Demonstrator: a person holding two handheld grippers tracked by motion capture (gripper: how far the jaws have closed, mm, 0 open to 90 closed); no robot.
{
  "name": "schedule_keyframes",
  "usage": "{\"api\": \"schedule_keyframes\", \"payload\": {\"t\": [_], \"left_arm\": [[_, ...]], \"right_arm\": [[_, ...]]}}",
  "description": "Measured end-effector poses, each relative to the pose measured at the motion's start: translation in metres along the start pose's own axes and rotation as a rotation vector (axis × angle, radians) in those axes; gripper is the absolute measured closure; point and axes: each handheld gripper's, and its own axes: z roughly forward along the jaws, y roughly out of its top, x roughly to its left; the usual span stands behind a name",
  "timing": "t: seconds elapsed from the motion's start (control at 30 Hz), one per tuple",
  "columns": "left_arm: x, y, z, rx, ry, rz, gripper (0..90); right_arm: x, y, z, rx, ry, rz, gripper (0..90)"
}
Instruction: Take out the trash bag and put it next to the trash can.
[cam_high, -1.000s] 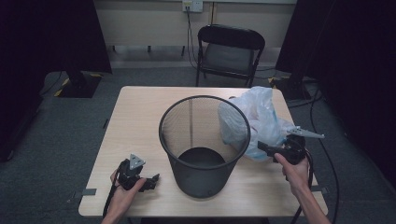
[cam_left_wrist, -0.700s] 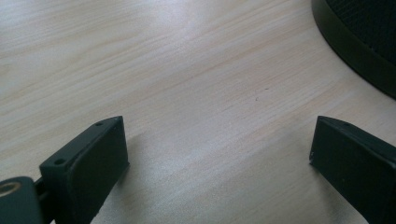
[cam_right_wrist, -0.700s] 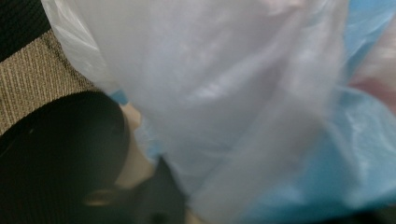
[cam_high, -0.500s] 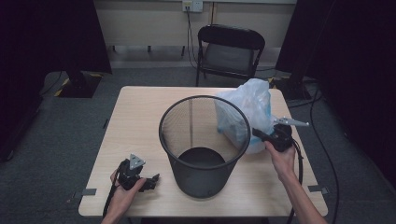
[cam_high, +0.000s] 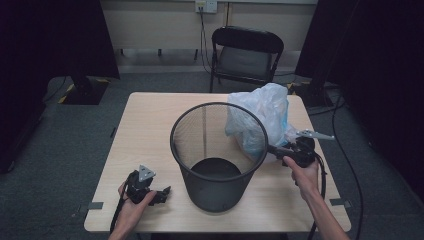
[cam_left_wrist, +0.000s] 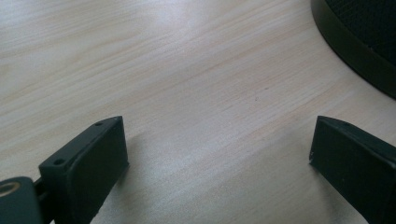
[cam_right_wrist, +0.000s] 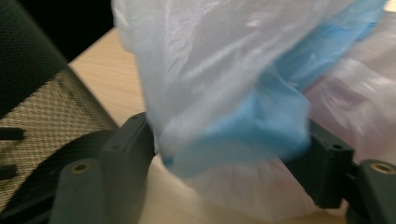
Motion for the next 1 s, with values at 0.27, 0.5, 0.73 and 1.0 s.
{"api": "schedule_keyframes", "payload": {"t": [0.27, 0.5, 0.73, 1.0], "left_arm": [[0.000, 0.000, 0.000, 0.000, 0.003, 0.000, 3.5], [0.000, 0.000, 0.000, 0.000, 0.005, -0.001, 3.5], [0.000, 0.000, 0.000, 0.000, 0.006, 0.000, 3.4], [-0.001, 0.000, 0.001, -0.001, 0.010, -0.014, 2.4]], "right_arm": [[0.006, -0.020, -0.021, 0.024, -0.008, -0.023, 18.1], [0.005, -0.053, -0.028, 0.088, -0.075, -0.043, 18.1], [0.001, -0.080, -0.022, 0.169, -0.150, -0.066, 18.2], [-0.007, -0.094, -0.011, 0.242, -0.235, -0.087, 17.7]]}}
